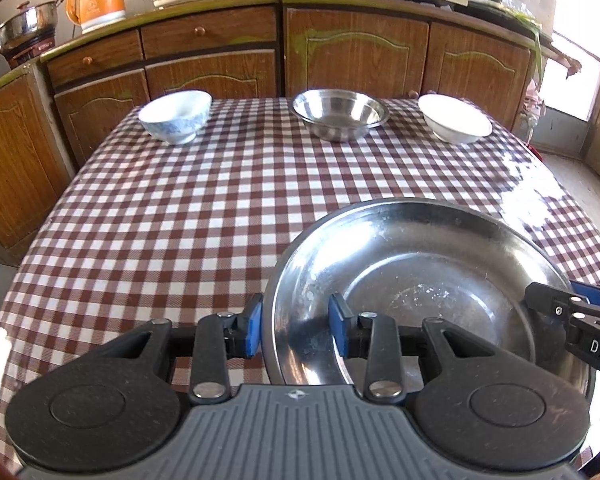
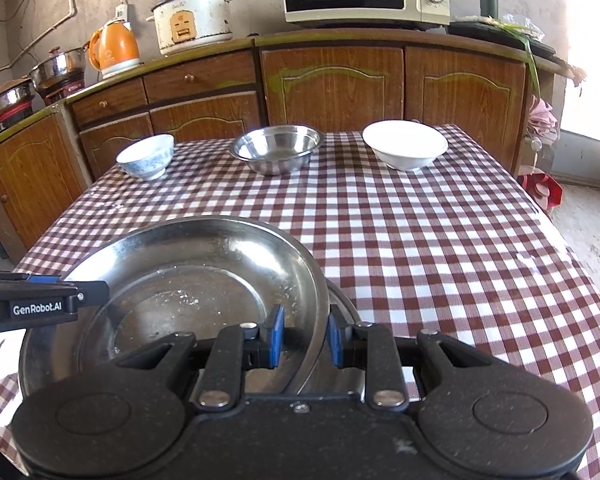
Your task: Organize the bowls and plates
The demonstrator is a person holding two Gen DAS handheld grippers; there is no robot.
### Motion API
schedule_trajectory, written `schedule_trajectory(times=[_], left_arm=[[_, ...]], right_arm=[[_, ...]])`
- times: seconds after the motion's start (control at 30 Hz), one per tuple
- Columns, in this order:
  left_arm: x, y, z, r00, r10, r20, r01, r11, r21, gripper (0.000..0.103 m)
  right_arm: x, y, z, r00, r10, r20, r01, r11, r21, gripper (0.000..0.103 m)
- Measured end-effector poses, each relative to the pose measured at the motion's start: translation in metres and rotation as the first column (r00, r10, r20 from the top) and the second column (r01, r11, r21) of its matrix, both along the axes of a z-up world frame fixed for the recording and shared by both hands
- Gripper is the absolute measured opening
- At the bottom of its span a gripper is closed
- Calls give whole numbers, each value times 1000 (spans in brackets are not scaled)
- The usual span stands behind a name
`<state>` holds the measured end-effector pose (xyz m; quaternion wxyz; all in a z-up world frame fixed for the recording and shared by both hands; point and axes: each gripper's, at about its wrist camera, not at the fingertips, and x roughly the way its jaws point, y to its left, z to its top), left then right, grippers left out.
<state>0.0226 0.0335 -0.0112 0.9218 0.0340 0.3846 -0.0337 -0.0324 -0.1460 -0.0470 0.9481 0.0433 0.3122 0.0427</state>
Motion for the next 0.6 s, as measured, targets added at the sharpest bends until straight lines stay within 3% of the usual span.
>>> schedule_trajectory(times=[0.6], left_arm=[[8,-14,-31,997,-26,-74,27,1000,15,37]], right_arm=[[3,-10,-25,998,-30,-63,28,999,-37,30]])
